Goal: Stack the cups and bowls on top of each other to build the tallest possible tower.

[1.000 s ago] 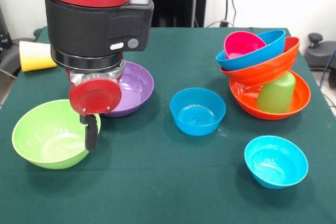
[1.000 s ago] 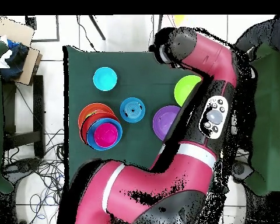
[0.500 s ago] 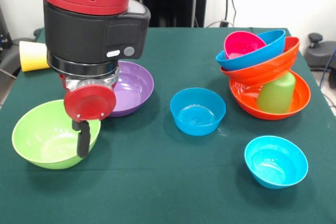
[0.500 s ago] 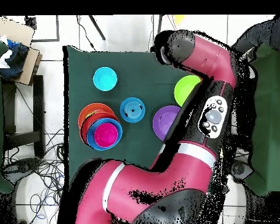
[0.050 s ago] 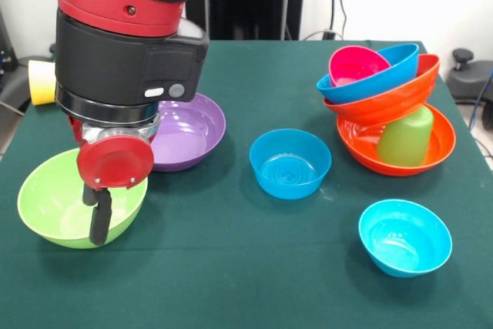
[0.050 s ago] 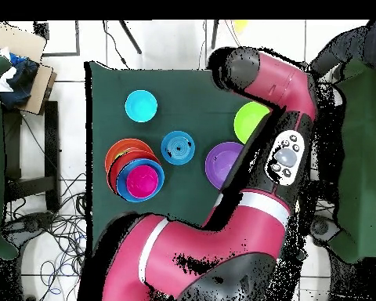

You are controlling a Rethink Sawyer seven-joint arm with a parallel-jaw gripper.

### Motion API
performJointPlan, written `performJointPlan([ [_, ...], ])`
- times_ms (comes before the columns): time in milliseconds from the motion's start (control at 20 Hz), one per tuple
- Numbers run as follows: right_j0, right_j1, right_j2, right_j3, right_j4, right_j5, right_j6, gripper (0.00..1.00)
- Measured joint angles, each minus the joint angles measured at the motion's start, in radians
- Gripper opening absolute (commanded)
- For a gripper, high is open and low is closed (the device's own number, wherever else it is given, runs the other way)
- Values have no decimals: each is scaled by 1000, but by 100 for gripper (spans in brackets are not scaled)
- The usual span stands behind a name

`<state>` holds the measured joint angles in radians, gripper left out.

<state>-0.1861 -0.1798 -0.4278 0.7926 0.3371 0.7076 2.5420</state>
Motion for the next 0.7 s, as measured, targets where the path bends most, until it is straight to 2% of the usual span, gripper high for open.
performJointPlan([
  [350,-3,0,0,14,-10,-27,0,100],
  [700,-23,1,5,42,-37,-102,0,100],
])
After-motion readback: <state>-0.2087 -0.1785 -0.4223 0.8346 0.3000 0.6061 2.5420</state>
